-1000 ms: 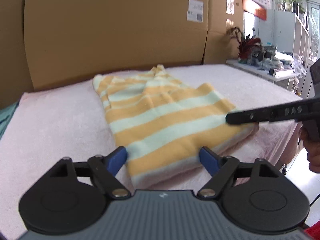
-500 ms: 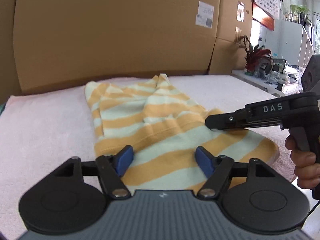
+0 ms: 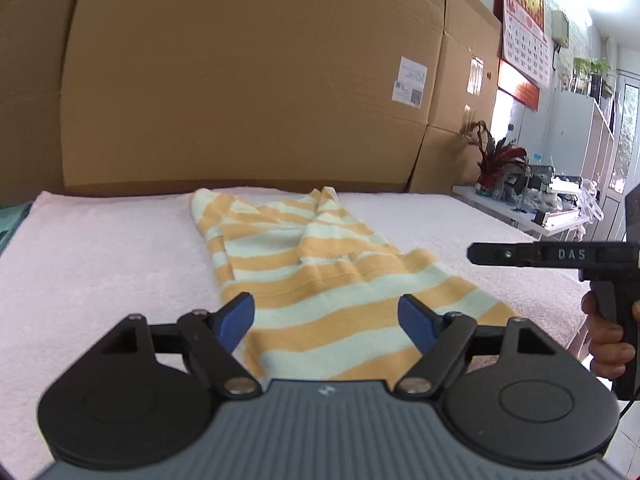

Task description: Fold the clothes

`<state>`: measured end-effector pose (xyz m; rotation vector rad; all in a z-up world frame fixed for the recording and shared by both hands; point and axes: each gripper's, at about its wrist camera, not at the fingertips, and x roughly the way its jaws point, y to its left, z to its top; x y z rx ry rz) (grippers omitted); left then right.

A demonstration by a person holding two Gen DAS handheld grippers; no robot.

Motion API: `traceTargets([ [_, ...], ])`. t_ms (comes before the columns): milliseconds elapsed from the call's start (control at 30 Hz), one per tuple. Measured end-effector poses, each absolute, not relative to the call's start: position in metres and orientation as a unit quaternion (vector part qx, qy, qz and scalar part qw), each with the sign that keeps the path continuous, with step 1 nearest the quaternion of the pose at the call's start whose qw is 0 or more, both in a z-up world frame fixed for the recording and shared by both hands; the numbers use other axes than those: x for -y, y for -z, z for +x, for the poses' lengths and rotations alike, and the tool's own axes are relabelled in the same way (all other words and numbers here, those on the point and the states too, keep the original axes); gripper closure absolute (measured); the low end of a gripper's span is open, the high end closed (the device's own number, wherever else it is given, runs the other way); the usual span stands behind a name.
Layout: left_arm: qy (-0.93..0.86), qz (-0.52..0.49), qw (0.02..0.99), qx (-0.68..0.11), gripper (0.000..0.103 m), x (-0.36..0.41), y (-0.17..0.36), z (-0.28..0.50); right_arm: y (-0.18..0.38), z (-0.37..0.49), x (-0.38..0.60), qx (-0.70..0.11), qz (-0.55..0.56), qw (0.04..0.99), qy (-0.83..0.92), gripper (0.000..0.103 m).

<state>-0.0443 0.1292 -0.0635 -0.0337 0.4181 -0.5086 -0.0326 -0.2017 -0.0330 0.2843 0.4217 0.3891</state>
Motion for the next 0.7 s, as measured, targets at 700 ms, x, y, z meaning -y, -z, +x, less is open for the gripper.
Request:
traceTargets([
  [700,0.261,-0.006,0.927,-0.268,0.023,-0.147,0.087,-0.084,0.042,-0.095,0.201,-0.247,0.006,0.935,-0.255,0.064],
])
